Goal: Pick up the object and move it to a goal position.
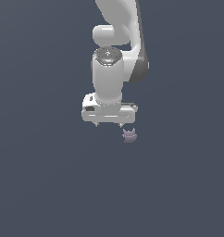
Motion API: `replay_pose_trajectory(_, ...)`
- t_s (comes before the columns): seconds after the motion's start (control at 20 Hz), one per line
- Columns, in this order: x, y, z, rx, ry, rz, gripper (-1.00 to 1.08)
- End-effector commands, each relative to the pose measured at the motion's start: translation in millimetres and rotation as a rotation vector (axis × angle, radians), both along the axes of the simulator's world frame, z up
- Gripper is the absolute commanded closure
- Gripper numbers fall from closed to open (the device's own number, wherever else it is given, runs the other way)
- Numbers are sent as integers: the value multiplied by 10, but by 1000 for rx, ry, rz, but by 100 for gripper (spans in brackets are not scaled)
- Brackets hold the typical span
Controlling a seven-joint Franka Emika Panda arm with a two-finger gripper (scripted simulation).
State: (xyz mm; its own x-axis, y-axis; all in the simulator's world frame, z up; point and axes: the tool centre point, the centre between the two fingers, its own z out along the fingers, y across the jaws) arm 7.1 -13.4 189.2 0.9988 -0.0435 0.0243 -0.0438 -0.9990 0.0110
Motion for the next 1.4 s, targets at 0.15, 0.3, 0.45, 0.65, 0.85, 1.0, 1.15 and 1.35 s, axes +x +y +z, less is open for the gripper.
replay_pose_trajectory(0.15,-11,15,-18,3,6,5,-92)
replay_pose_trajectory(0.3,-42,55,-65,13,24,20,-92)
replay_pose_trajectory(0.45,-61,77,-90,20,35,29,-92)
replay_pose_trajectory(0.65,-61,84,-97,19,34,30,-92)
replay_pose_trajectory(0.85,-81,193,-197,17,34,49,-92)
replay_pose_trajectory(1.0,-111,331,-321,14,33,72,-92)
replay_pose_trajectory(1.15,-164,522,-491,11,31,105,-92)
replay_pose_trajectory(1.35,-263,802,-734,9,28,154,-92)
